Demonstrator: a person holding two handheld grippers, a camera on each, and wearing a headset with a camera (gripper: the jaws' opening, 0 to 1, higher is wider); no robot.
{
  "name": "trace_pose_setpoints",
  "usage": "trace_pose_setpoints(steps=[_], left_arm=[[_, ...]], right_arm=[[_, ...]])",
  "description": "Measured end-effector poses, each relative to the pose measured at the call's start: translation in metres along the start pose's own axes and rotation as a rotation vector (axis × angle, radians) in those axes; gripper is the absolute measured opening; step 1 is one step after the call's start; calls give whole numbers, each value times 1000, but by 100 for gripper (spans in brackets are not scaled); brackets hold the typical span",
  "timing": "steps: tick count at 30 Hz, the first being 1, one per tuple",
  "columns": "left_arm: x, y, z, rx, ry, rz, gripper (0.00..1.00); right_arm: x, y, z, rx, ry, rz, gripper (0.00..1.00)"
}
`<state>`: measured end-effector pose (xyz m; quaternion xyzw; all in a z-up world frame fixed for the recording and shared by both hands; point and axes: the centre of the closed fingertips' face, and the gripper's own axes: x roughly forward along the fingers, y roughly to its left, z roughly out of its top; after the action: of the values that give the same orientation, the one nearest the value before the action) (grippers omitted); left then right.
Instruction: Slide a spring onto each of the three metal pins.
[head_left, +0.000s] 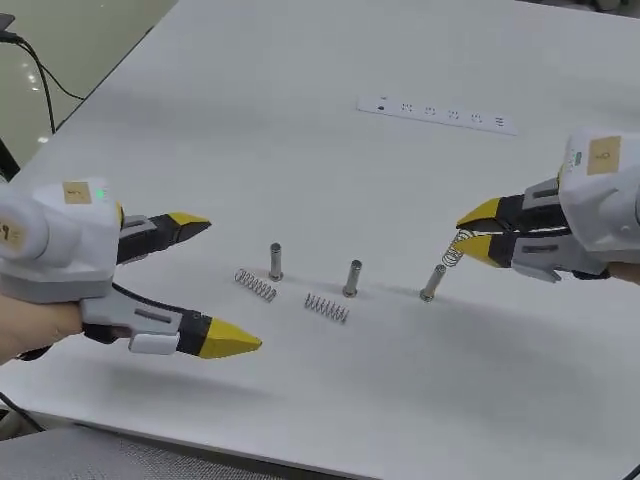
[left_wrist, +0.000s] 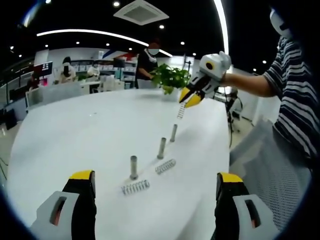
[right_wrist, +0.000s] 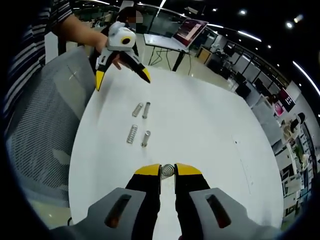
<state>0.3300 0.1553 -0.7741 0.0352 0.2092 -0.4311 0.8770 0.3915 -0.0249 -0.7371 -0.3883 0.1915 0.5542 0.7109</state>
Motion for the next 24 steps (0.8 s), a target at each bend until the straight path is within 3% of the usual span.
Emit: trace_pose_setpoints(steps=[24], left_arm=[[-4, 4, 2, -9, -9, 16, 98]], right_arm=[[8, -2, -7, 30, 13, 5, 7]])
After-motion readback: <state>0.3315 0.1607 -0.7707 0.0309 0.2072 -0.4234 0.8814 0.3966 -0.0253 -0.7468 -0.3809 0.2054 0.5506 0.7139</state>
